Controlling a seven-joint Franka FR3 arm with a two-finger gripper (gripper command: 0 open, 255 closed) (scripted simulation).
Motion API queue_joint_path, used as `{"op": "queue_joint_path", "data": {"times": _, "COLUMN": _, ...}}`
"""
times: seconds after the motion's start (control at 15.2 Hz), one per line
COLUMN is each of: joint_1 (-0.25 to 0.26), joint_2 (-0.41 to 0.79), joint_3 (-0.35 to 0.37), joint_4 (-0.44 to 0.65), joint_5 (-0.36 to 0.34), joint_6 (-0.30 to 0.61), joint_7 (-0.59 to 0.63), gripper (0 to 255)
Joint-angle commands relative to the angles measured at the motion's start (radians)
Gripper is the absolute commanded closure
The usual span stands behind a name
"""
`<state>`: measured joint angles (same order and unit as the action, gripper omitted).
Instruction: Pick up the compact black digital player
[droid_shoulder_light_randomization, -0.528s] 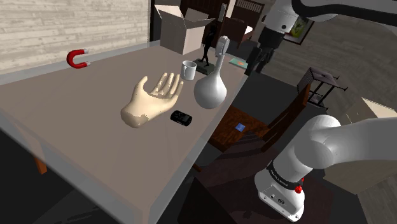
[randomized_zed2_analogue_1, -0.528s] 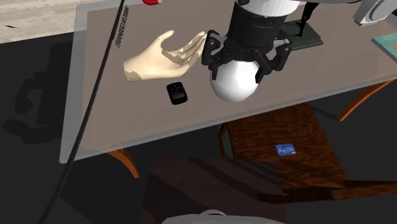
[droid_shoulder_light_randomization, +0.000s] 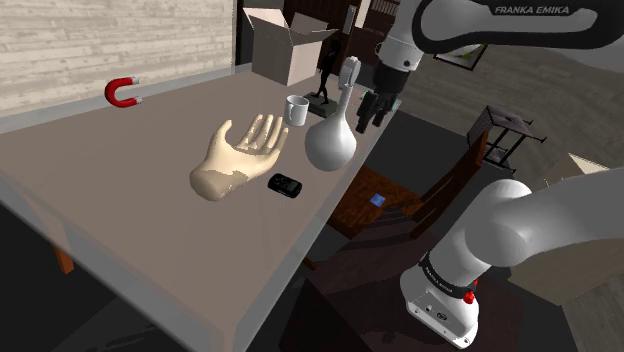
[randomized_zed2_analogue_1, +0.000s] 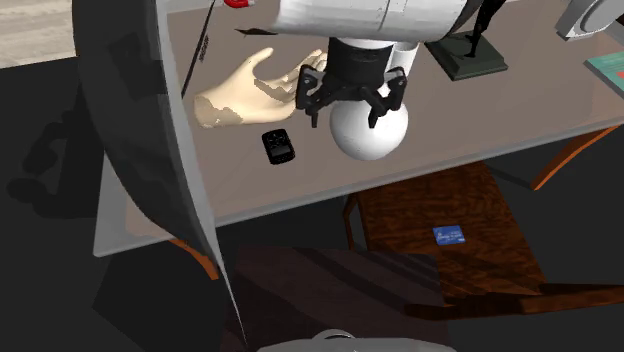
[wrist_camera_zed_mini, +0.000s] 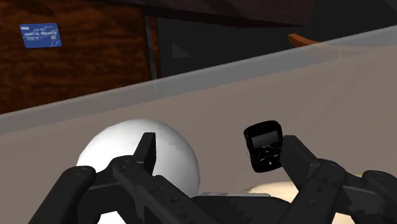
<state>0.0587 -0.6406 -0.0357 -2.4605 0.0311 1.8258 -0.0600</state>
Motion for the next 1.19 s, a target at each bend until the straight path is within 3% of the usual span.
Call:
{"op": "queue_joint_path", "data": {"times": 0.0, "joint_1": 0.019, "joint_2": 0.06, "joint_3": 0.013, "joint_4": 0.001, "joint_5": 0.011, "joint_6": 0.057, "joint_7": -0.007, "gripper": 0}}
{"op": "queue_joint_path", "data": {"times": 0.53, "joint_1": 0.085, "joint_2": 0.322, "joint_3": 0.059, "joint_4": 0.033, "joint_5": 0.042, "joint_6": 0.274, "joint_7": -0.043, "gripper": 0}}
{"op": "queue_joint_path", "data": {"times": 1.12, "joint_1": 0.144, "joint_2": 0.642, "joint_3": 0.117, "joint_4": 0.152, "joint_5": 0.049, "joint_6": 0.46, "joint_7": -0.074, "gripper": 0}}
